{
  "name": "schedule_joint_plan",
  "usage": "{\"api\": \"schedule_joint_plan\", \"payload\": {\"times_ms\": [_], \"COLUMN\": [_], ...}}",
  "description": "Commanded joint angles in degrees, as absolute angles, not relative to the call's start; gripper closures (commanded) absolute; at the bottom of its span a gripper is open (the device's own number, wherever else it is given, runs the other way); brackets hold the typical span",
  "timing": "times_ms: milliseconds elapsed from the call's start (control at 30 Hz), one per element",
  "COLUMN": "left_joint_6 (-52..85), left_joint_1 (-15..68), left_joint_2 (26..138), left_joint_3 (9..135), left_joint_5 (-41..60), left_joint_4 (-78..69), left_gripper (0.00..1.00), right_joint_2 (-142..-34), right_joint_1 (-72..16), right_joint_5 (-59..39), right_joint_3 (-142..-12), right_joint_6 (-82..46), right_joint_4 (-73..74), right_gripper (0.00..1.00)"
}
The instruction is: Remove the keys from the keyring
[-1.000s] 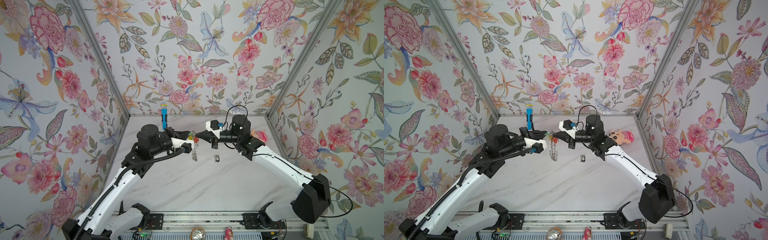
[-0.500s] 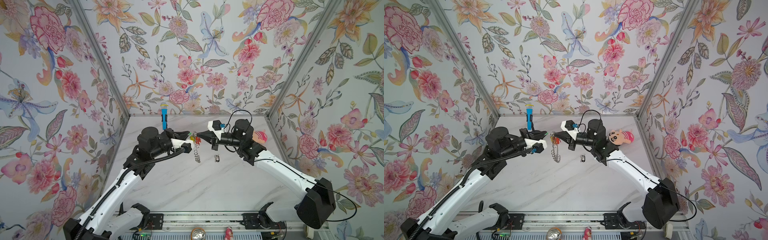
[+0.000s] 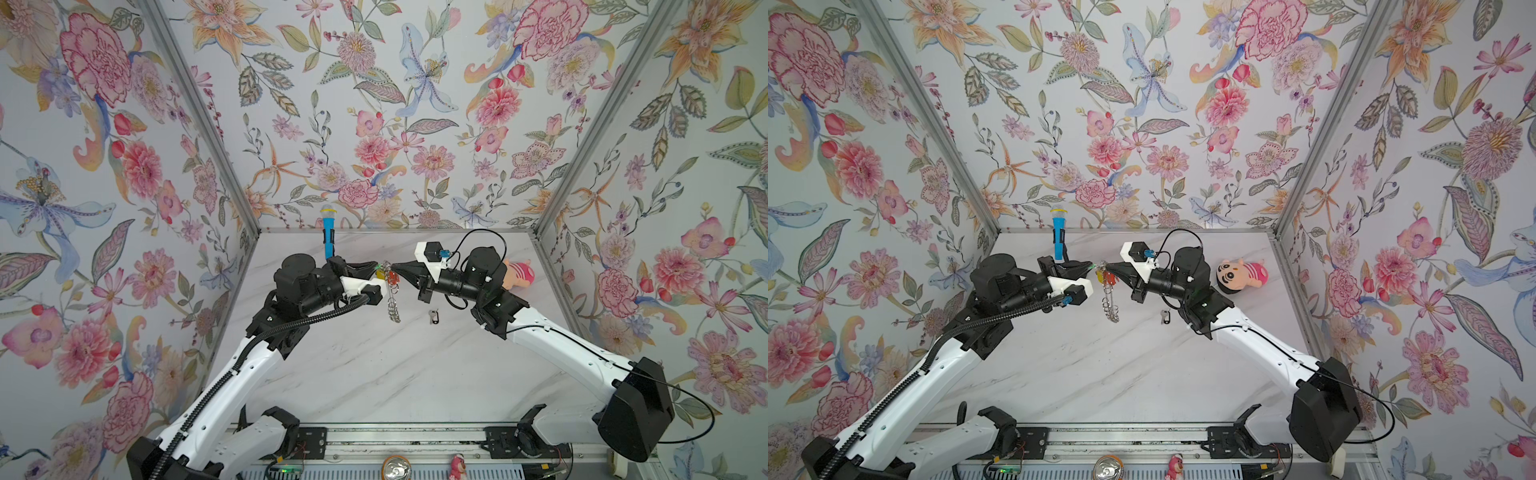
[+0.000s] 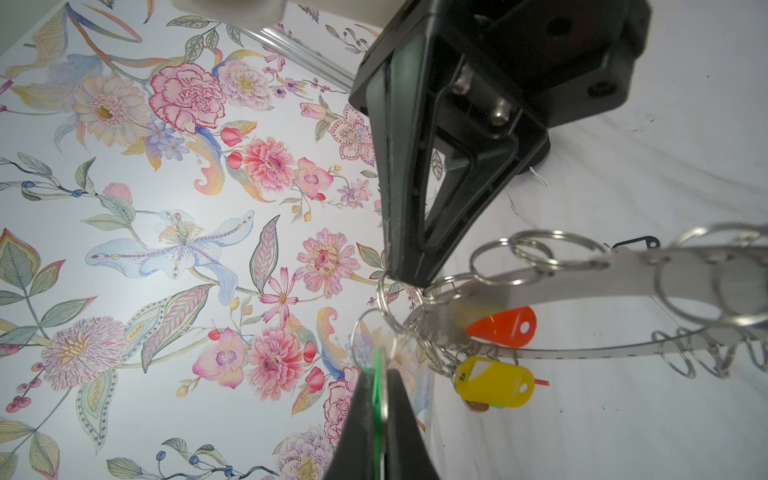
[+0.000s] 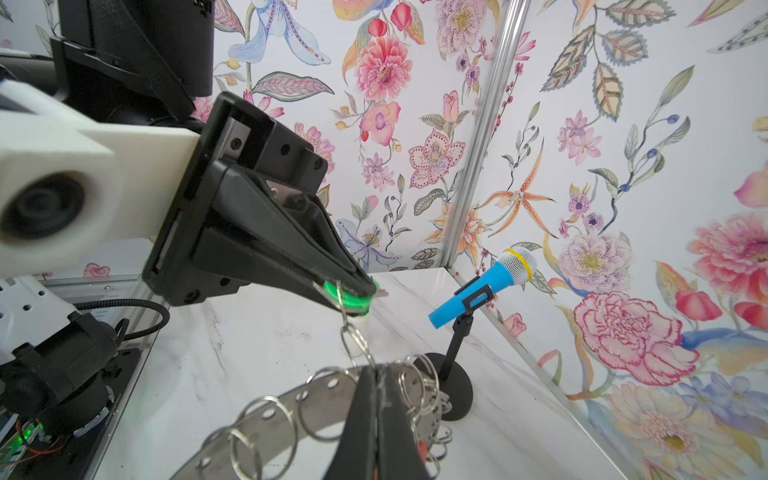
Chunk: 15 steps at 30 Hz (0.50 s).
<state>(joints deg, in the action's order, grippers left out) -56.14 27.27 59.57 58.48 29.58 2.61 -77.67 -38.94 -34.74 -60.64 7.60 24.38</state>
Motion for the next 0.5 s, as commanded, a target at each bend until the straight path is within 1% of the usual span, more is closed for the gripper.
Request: {"api": "schedule_joint_plan", "payload": {"times_ms": [0, 233, 467], "left_joint_6": [-56.0, -55.6, -51.7], "left_joint_1": [26.7, 26.7, 26.8], "left_joint_2": [59.8, 60.2, 59.2], "left_joint_3": [57.7, 58.1, 59.2], "left_joint_5": [30.2, 30.9, 34.1], "left_joint_4": [2.7, 2.7, -1.6], "left_gripper": [1.0, 1.0, 1.0], "right_joint_2": [-76.8, -77.1, -78.0], "right_joint_1": [-39.8, -41.1, -41.3], "right_joint_5": [-33.8, -34.1, -35.9], "right_joint_3": [-61.0, -60.6, -61.3], "right_joint_6": [4.9, 4.2, 7.8], "right_joint_4": [31.3, 32.8, 28.4], "right_gripper": [1.0, 1.0, 1.0]}}
